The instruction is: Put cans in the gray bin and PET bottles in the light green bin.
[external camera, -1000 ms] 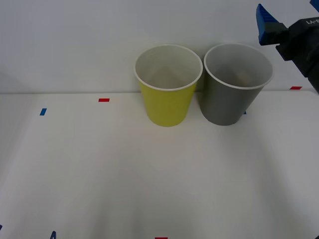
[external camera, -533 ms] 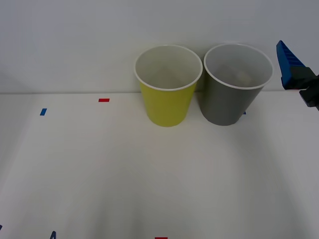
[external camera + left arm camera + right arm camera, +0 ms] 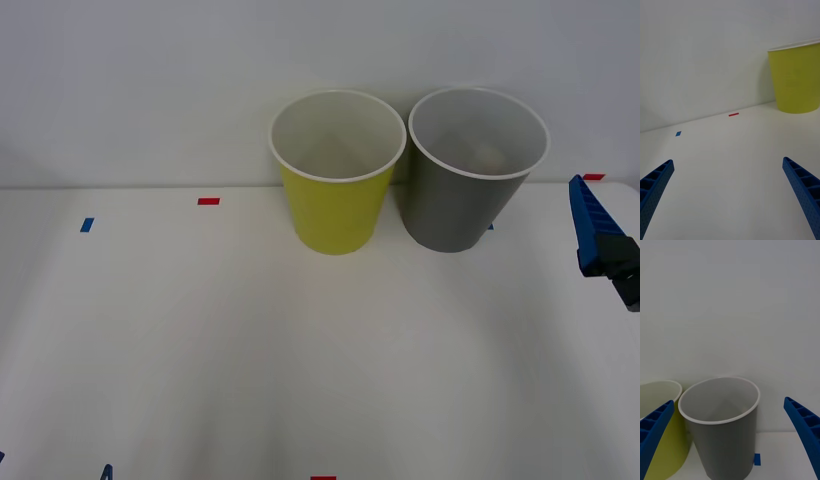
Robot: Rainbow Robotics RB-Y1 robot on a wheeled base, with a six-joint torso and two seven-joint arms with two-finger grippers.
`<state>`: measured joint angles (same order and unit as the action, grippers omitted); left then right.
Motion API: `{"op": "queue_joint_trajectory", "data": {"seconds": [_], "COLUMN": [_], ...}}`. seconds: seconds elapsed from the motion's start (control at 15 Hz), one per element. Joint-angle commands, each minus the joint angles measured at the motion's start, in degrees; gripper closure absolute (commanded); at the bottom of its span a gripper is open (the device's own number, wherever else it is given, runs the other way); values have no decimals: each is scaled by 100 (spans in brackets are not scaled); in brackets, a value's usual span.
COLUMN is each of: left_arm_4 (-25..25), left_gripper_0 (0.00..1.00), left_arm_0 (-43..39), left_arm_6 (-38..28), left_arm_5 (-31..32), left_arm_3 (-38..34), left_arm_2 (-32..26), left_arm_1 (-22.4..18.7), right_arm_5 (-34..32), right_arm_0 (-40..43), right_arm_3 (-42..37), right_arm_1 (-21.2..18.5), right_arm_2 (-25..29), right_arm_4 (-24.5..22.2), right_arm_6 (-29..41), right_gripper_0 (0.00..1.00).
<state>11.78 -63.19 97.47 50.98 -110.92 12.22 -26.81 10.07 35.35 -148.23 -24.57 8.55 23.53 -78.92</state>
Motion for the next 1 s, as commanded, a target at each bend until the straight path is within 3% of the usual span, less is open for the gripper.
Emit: {"op": "queue_joint_trajectory", "data": {"seconds": [0.07, 0.2, 0.33, 0.47, 0.67, 1.0], "left_arm_4": [0, 0, 0, 0, 0, 0], "left_gripper_0": [0, 0, 0, 0, 0, 0], "left_arm_0": [0, 0, 0, 0, 0, 0], "left_arm_6": [0, 0, 0, 0, 0, 0], "left_arm_5": [0, 0, 0, 0, 0, 0], "left_arm_3": [0, 0, 0, 0, 0, 0], "left_arm_2": [0, 0, 0, 0, 0, 0], "left_arm_1": [0, 0, 0, 0, 0, 0], "right_arm_5": [-101, -22, -31, -304, -1754, -3116], "right_arm_0": [130, 86, 130, 34, -19, 939], "right_arm_3": [5, 5, 14, 286, 1350, 1991], "right_arm_1": [163, 224, 760, 1042, 919, 523], "right_arm_2": [-143, -240, -459, -697, -1057, -1259], "right_arm_4": [-147, -253, -358, -464, -1079, -1044], "right_arm_6": [-53, -45, -150, -264, -212, -282], "right_gripper_0": [0, 0, 0, 0, 0, 0]}}
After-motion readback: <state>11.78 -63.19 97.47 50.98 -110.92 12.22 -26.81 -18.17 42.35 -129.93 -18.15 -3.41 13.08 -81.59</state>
